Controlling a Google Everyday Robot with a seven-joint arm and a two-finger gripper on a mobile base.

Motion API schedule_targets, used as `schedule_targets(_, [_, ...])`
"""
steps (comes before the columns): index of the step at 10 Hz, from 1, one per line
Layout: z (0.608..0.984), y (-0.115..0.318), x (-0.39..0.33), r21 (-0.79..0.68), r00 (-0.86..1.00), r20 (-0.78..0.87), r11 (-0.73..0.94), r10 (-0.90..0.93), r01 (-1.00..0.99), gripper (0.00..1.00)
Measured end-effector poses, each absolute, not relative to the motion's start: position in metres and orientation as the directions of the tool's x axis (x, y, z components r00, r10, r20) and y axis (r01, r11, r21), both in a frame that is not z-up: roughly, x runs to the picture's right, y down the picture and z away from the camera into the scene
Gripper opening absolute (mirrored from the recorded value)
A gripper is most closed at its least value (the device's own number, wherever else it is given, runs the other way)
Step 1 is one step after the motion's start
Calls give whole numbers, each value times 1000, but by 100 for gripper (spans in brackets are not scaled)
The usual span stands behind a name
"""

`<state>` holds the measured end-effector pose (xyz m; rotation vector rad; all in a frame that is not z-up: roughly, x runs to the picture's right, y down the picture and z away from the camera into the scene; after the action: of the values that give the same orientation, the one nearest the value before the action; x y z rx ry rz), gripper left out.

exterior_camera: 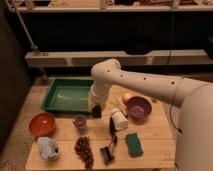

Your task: Wipe red bowl with eraser

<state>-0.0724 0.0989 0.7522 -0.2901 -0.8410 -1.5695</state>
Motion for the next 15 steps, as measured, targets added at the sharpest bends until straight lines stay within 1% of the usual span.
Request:
schedule_targets(1, [750,102,-88,376,-225,611,28,-759,926,0])
schedule_targets(3, [747,101,-95,434,-280,584,2,-762,901,0])
schedule_targets(5, [730,107,-95,577,-443,477,-110,-759,810,0])
schedule_targets(8, [708,111,-94,703,-583,319,-227,-747,674,0])
schedule_targets(10, [703,111,-92,725,-609,276,-254,-744,640,0])
schedule_targets(15, [702,111,-93,728,-612,272,-257,-742,635,0])
